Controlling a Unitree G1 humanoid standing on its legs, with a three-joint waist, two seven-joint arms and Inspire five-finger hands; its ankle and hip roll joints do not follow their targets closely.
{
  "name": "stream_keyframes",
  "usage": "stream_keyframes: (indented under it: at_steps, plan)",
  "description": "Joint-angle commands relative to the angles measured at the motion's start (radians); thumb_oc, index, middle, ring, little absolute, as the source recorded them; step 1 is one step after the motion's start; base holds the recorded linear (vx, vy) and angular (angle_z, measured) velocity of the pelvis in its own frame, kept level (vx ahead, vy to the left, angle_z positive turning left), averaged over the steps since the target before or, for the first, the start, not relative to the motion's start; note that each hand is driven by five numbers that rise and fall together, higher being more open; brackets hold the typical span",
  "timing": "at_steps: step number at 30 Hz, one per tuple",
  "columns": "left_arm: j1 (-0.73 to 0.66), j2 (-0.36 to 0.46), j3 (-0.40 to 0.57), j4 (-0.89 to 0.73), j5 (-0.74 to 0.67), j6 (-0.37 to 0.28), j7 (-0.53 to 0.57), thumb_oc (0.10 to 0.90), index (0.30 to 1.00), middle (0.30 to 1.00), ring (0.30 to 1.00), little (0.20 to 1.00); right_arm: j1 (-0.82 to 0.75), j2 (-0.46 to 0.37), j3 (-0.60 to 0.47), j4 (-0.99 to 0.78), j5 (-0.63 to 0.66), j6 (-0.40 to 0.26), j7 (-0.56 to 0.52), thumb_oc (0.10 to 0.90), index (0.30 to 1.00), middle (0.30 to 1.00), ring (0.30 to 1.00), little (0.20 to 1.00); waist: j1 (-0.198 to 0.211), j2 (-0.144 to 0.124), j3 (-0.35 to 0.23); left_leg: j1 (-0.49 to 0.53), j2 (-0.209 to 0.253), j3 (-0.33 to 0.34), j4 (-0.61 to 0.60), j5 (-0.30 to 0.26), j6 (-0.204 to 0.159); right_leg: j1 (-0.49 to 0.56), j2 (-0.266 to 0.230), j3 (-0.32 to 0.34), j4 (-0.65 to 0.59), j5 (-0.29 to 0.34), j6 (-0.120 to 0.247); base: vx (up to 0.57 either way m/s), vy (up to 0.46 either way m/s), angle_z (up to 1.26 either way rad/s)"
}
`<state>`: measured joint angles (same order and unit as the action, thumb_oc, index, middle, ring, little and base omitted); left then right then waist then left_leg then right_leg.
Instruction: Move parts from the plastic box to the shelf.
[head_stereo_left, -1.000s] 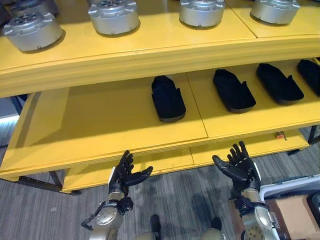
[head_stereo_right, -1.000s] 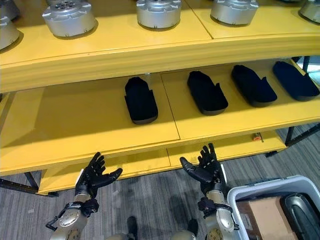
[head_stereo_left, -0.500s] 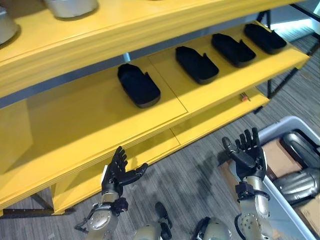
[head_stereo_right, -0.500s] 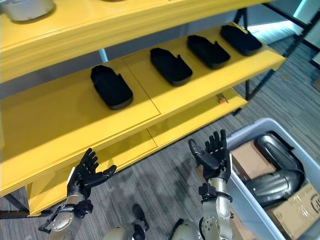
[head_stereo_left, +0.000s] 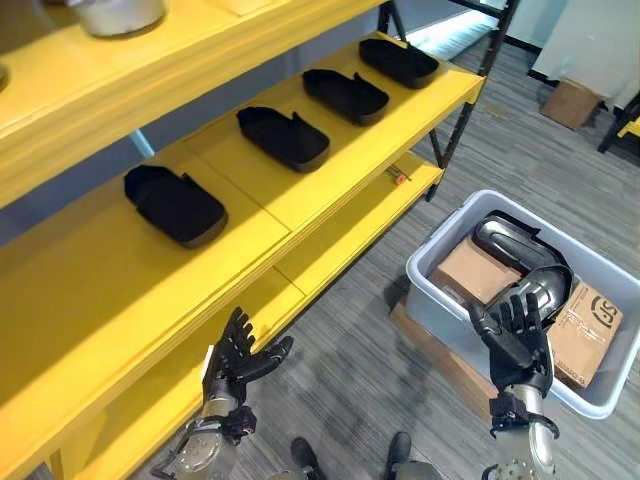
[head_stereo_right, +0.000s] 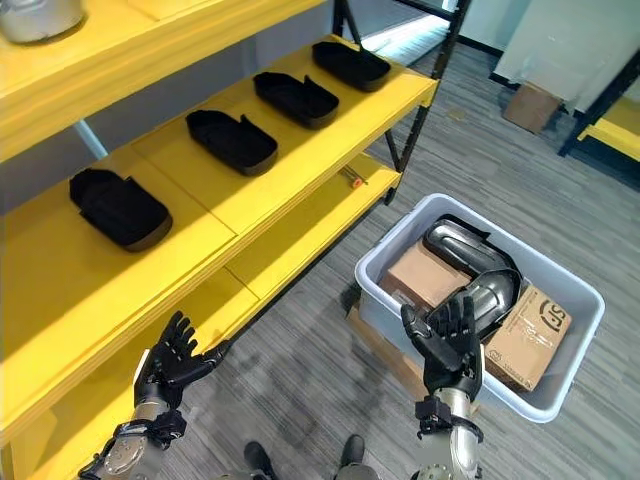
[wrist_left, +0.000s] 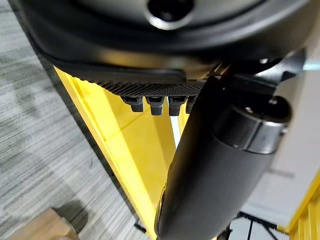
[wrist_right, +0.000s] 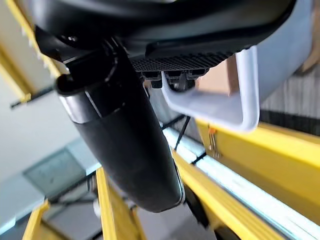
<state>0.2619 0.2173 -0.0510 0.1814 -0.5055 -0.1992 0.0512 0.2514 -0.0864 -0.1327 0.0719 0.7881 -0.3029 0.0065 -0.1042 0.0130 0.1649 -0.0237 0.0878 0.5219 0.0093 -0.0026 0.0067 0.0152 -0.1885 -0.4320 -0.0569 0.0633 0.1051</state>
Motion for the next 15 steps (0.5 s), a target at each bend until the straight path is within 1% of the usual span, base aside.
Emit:
stream_keyframes:
  at_steps: [1, 4, 5, 6, 8, 9, 10, 11, 12, 13, 14, 15]
  plan:
    - [-0.034, 0.042, 0.047, -0.112, 0.0, -0.08, -0.039, 0.9, 1.0, 1.0, 1.0, 1.0, -0.082, -0.024, -0.05, -0.115, -0.007, -0.09, 0.046, 0.9, 1.0, 1.0, 1.0, 1.0, -0.007, -0.036, -0.042, 0.052, 0.055, 0.011, 0.003, -0.036, -0.044, 0.023, -0.028, 0.063, 0.02, -0.019, 0.075, 0.03, -0.07, -0.24]
    - [-0.038, 0.047, 0.038, -0.11, 0.002, -0.079, -0.045, 0.9, 1.0, 1.0, 1.0, 1.0, -0.08, -0.028, -0.049, -0.122, -0.011, -0.089, 0.048, 0.9, 1.0, 1.0, 1.0, 1.0, -0.025, -0.029, -0.042, 0.061, 0.071, 0.026, 0.001, -0.028, -0.054, 0.018, -0.018, 0.081, 0.018, -0.025, 0.068, 0.02, -0.067, -0.24]
    - [-0.038, 0.047, 0.038, -0.109, 0.002, -0.079, -0.045, 0.9, 1.0, 1.0, 1.0, 1.0, -0.08, -0.028, -0.049, -0.123, -0.011, -0.089, 0.048, 0.9, 1.0, 1.0, 1.0, 1.0, -0.025, -0.029, -0.042, 0.062, 0.072, 0.027, 0.001, -0.027, -0.055, 0.018, -0.017, 0.082, 0.017, -0.025, 0.067, 0.02, -0.149, -0.17]
    - [-0.047, 0.055, 0.035, -0.115, 0.007, -0.08, -0.048, 0.9, 1.0, 1.0, 1.0, 1.0, -0.08, -0.037, -0.042, -0.124, -0.025, -0.089, 0.047, 0.9, 1.0, 1.0, 1.0, 1.0, -0.039, -0.026, -0.037, 0.06, 0.097, 0.034, 0.024, -0.025, -0.068, 0.011, 0.0, 0.099, 0.026, -0.039, 0.056, 0.01, -0.176, -0.16]
    - [-0.059, 0.065, 0.033, -0.12, 0.005, -0.081, -0.044, 0.9, 1.0, 1.0, 1.0, 1.0, -0.086, -0.041, -0.03, -0.127, -0.016, -0.093, 0.046, 0.9, 1.0, 1.0, 1.0, 1.0, -0.047, -0.029, -0.028, 0.046, 0.131, 0.038, 0.071, -0.024, -0.083, 0.004, 0.019, 0.122, 0.036, -0.056, 0.039, 0.0, -0.25, -0.3]
    - [-0.067, 0.07, 0.033, -0.128, 0.001, -0.081, -0.043, 0.9, 1.0, 1.0, 1.0, 1.0, -0.083, -0.043, -0.013, -0.134, -0.006, -0.091, 0.055, 0.9, 1.0, 1.0, 1.0, 1.0, -0.055, -0.036, -0.015, 0.033, 0.174, 0.042, 0.135, -0.03, -0.095, 0.0, 0.046, 0.148, 0.048, -0.076, 0.018, -0.01, -0.214, -0.36]
    - [-0.067, 0.07, 0.034, -0.128, 0.001, -0.081, -0.043, 0.9, 1.0, 1.0, 1.0, 1.0, -0.083, -0.043, -0.013, -0.134, -0.005, -0.091, 0.056, 0.9, 1.0, 1.0, 1.0, 1.0, -0.054, -0.034, -0.014, 0.03, 0.181, 0.043, 0.146, -0.034, -0.097, 0.0, 0.05, 0.15, 0.049, -0.078, 0.016, 0.03, -0.358, -0.34]
    - [-0.063, 0.07, 0.036, -0.136, -0.006, -0.084, -0.045, 0.9, 1.0, 1.0, 1.0, 1.0, -0.075, -0.056, -0.002, -0.139, -0.018, -0.088, 0.058, 0.9, 1.0, 1.0, 1.0, 1.0, -0.05, -0.042, 0.002, 0.001, 0.248, 0.035, 0.267, 0.004, -0.127, 0.014, 0.093, 0.18, 0.05, -0.104, -0.019, 0.07, -0.362, -0.44]
    - [-0.057, 0.067, 0.037, -0.142, -0.006, -0.081, -0.048, 0.9, 1.0, 1.0, 1.0, 1.0, -0.063, -0.062, 0.002, -0.144, -0.026, -0.085, 0.063, 0.9, 1.0, 1.0, 1.0, 1.0, -0.042, -0.041, 0.014, -0.024, 0.301, 0.01, 0.366, 0.05, -0.153, 0.033, 0.129, 0.196, 0.045, -0.12, -0.046, 0.11, -0.455, -0.5]
    - [-0.048, 0.063, 0.04, -0.147, -0.007, -0.079, -0.051, 0.9, 1.0, 1.0, 1.0, 1.0, -0.054, -0.068, 0.004, -0.147, -0.034, -0.084, 0.063, 0.9, 1.0, 1.0, 1.0, 1.0, -0.035, -0.049, 0.021, -0.038, 0.325, -0.011, 0.425, 0.091, -0.157, 0.05, 0.148, 0.21, 0.041, -0.133, -0.063, 0.06, -0.417, -0.8]
    - [-0.047, 0.06, 0.038, -0.156, -0.009, -0.077, -0.045, 0.9, 1.0, 1.0, 1.0, 1.0, -0.037, -0.077, 0.016, -0.153, -0.032, -0.082, 0.07, 0.9, 1.0, 1.0, 1.0, 1.0, -0.007, -0.056, 0.058, -0.115, 0.35, -0.151, 0.567, 0.159, -0.163, 0.073, 0.187, 0.233, 0.043, -0.146, -0.097, 0.03, -0.275, -0.85]
    - [-0.048, 0.06, 0.038, -0.156, -0.009, -0.077, -0.045, 0.9, 1.0, 1.0, 1.0, 1.0, -0.037, -0.077, 0.016, -0.153, -0.032, -0.082, 0.07, 0.9, 1.0, 1.0, 1.0, 1.0, -0.008, -0.054, 0.058, -0.118, 0.352, -0.154, 0.569, 0.158, -0.163, 0.072, 0.188, 0.231, 0.043, -0.147, -0.098, -0.08, -0.163, -1.12]
